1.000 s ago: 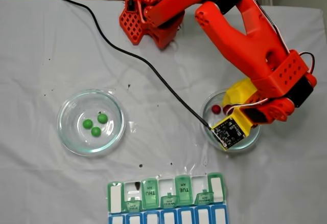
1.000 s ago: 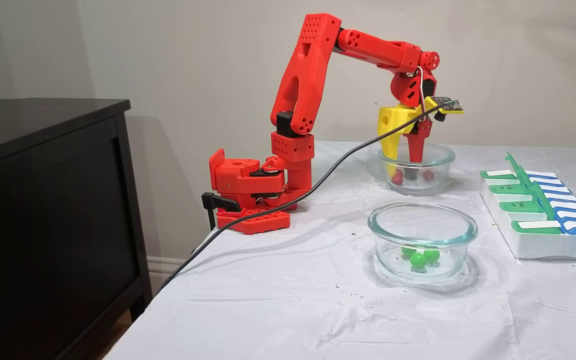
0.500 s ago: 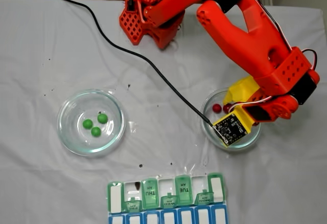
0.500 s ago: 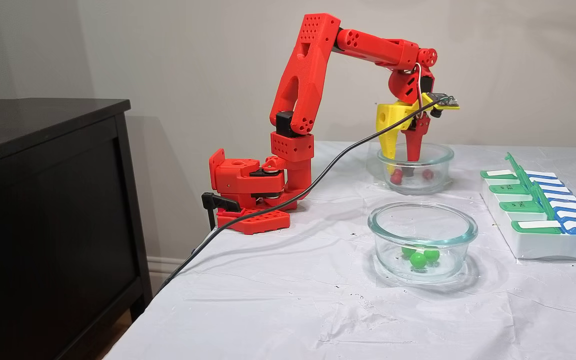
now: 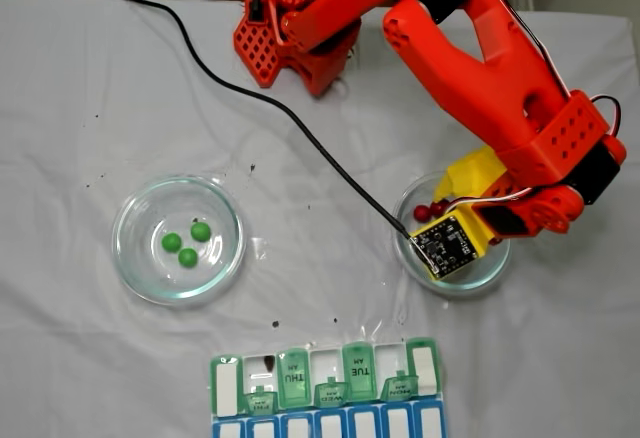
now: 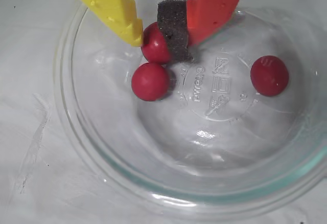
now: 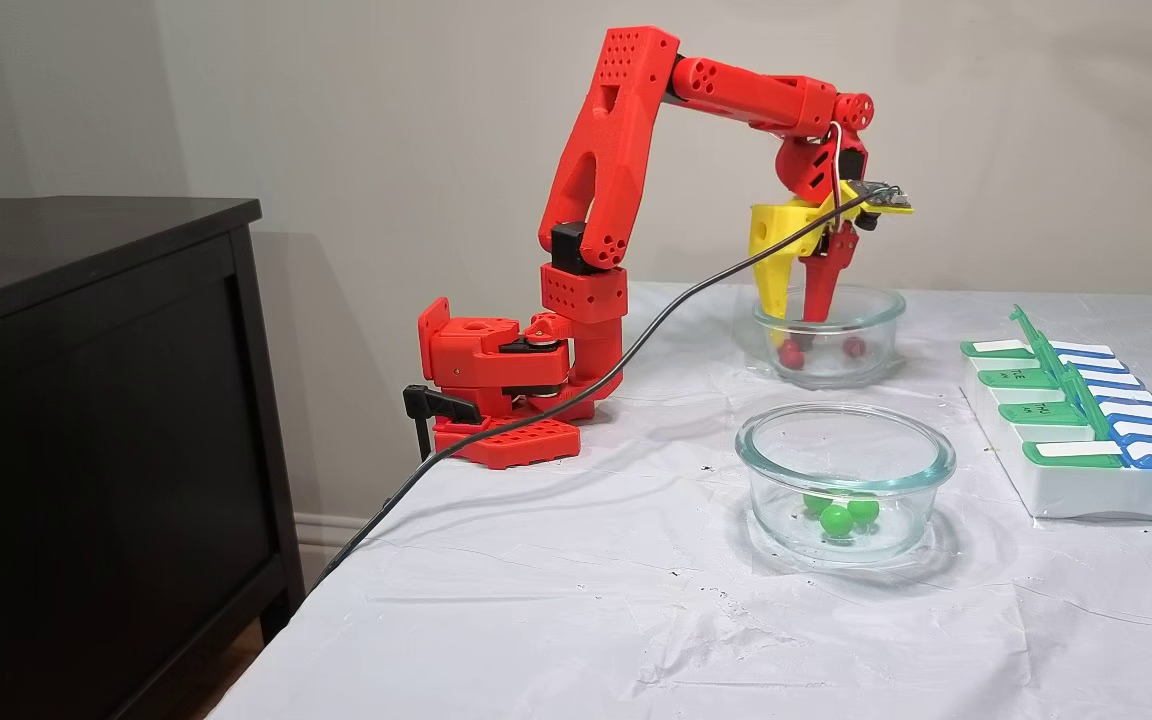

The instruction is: Sort medicines into box.

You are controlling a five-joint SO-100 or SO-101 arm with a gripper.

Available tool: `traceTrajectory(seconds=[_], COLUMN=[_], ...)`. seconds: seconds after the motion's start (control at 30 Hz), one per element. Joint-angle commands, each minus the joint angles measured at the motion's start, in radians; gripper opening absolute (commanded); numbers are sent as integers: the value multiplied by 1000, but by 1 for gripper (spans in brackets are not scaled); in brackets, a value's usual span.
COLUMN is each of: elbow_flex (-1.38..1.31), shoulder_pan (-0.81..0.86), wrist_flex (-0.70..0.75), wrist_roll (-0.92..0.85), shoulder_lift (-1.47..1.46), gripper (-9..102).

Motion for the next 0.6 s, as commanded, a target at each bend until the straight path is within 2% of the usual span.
traceTrajectory(seconds=[0.0,0.2,0.3,0.47,0.5,0.57], elbow_flex=[6,18,20,18,15,14], shoulder_pan=[-41,-51,-41,-37,-37,-34], wrist_flex=[9,12,21,17,20,18], wrist_roll=[5,15,38,5,-2,-17], shoulder_lift=[29,25,6,-3,5,32], gripper=[1,0,5,7,10,25])
